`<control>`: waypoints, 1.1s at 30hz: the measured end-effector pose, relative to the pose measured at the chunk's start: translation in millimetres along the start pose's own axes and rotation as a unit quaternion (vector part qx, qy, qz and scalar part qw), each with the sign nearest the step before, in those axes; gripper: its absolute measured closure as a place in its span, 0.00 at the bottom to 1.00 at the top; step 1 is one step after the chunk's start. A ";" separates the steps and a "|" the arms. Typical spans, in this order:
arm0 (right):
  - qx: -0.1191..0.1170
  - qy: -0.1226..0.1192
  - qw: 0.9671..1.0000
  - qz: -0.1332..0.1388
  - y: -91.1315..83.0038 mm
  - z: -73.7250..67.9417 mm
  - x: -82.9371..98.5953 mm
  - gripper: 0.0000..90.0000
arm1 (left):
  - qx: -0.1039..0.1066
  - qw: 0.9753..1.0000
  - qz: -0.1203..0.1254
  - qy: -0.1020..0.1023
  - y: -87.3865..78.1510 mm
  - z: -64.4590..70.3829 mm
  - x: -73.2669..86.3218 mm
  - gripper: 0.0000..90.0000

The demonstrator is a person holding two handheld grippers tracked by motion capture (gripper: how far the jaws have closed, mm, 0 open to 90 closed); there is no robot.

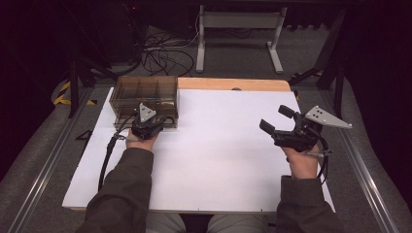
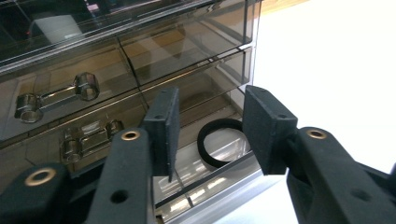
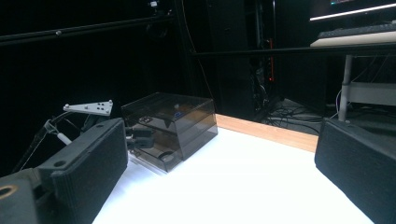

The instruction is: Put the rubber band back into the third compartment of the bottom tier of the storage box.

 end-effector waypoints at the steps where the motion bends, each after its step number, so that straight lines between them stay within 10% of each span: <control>1: 0.000 -0.001 1.000 0.000 -0.1 0.0 -0.1 0.04 | 0.000 1.000 0.002 0.000 -1.0 0.0 -0.3 0.62; 33: -0.002 -0.004 1.000 -0.005 2.7 -2.6 1.2 0.04 | 0.023 0.997 0.074 -0.025 -53.3 2.0 -8.7 0.45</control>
Point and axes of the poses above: each handheld gripper's, and its own axes: y roughly forward along the jaws, x roughly out of its underside, z roughly to its right, the point moved 7 cm from there along y, roughly forward along the jaws, and after that the axes turned 7 degrees about -z, right-handed, at the moved point
